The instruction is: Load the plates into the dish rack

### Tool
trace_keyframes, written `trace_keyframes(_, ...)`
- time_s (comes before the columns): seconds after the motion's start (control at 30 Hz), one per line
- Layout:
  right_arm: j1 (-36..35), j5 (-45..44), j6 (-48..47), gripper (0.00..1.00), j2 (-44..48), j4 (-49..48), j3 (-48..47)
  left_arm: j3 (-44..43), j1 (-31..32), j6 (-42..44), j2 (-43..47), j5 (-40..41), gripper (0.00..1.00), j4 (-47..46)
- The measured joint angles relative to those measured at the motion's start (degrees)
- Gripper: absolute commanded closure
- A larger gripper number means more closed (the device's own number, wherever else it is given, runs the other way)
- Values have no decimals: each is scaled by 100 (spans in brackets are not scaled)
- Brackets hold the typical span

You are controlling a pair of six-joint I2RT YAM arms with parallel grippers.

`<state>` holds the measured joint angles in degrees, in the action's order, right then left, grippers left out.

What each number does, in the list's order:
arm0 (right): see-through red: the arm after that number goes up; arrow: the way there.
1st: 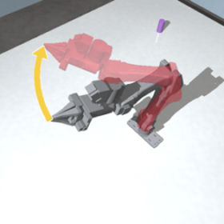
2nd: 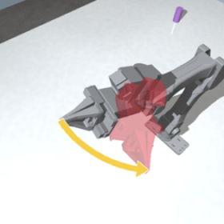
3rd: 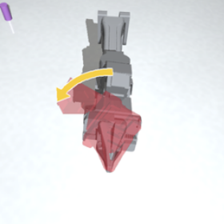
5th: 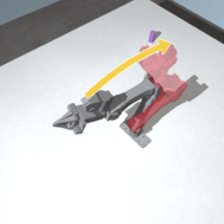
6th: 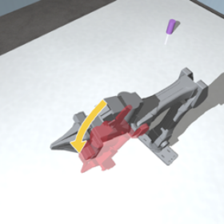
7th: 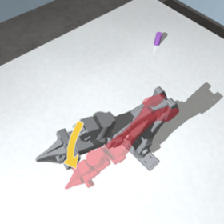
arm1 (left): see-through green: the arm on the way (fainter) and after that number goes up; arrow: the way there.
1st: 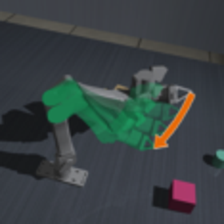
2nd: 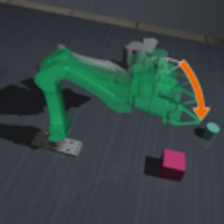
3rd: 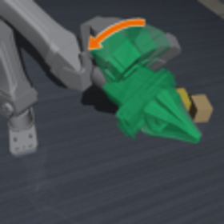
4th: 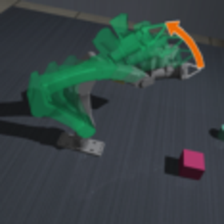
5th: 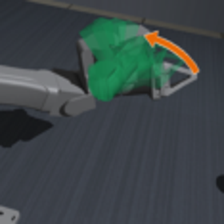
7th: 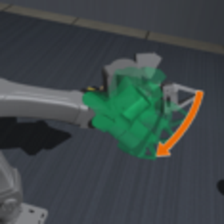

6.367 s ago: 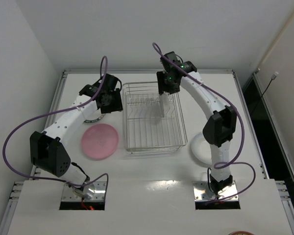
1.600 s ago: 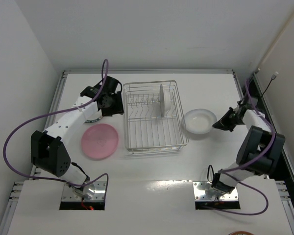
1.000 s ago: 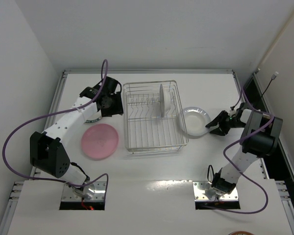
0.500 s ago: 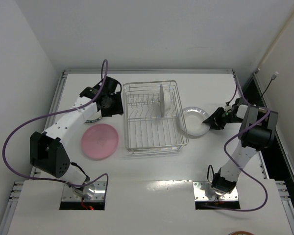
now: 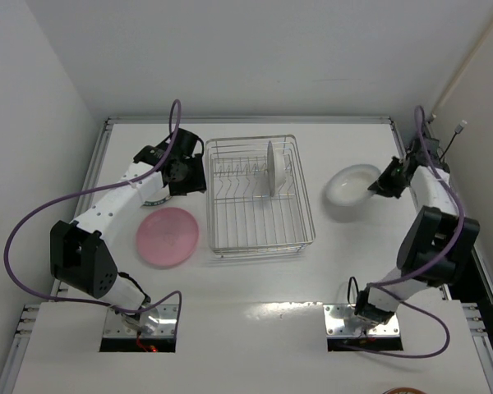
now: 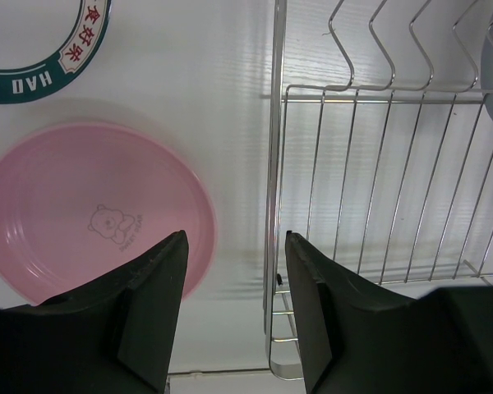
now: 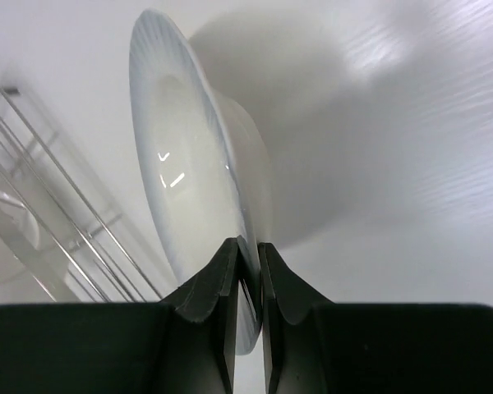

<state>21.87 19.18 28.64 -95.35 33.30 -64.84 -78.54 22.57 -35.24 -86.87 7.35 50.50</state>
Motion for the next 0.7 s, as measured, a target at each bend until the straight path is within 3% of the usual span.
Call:
trace_keyframes(0.2, -295, -1228, 177, 100, 938, 492, -872, 0, 0, 0, 0, -2, 52, 0)
trace_keyframes(0.37, -1381, -1860, 393, 100, 1191, 848, -1989, 0, 0, 0, 0, -2, 52, 0)
trace_keyframes(0.7, -4253, -3021, 223, 100, -264, 1635, -5130, 0, 0, -2, 0, -52, 52, 0)
